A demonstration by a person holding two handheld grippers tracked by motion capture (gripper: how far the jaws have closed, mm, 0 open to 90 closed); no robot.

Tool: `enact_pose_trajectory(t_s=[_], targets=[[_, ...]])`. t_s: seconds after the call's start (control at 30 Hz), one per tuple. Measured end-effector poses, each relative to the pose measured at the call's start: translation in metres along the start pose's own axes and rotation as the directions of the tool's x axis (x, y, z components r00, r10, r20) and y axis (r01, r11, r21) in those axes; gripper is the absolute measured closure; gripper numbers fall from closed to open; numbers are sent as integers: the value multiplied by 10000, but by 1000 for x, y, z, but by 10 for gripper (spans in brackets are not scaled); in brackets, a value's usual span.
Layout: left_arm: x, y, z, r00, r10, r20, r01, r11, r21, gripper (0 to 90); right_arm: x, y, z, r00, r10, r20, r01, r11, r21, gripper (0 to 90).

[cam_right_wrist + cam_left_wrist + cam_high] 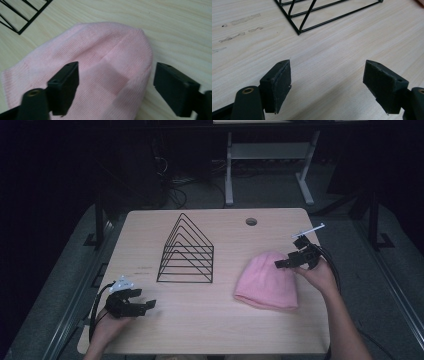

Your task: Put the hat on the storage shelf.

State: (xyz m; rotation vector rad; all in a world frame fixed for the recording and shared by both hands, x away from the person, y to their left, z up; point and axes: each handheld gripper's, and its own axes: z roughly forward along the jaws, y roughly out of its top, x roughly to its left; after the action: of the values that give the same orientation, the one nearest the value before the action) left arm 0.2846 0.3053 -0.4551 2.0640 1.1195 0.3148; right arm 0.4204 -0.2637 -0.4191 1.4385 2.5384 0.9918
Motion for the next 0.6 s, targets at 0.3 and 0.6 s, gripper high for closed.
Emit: enact_pose_trajectory(t_s=[0.3, 0.6], targets=[[3, -1, 0, 10000, -73, 13, 73, 10000, 46, 223, -16, 9, 16, 9991, 412, 114, -416, 9982, 422, 247], [7, 0, 1, 10000, -18, -54, 19, 10000, 88, 223, -23, 8, 26, 9986, 528, -36, -523, 9945, 912, 338]])
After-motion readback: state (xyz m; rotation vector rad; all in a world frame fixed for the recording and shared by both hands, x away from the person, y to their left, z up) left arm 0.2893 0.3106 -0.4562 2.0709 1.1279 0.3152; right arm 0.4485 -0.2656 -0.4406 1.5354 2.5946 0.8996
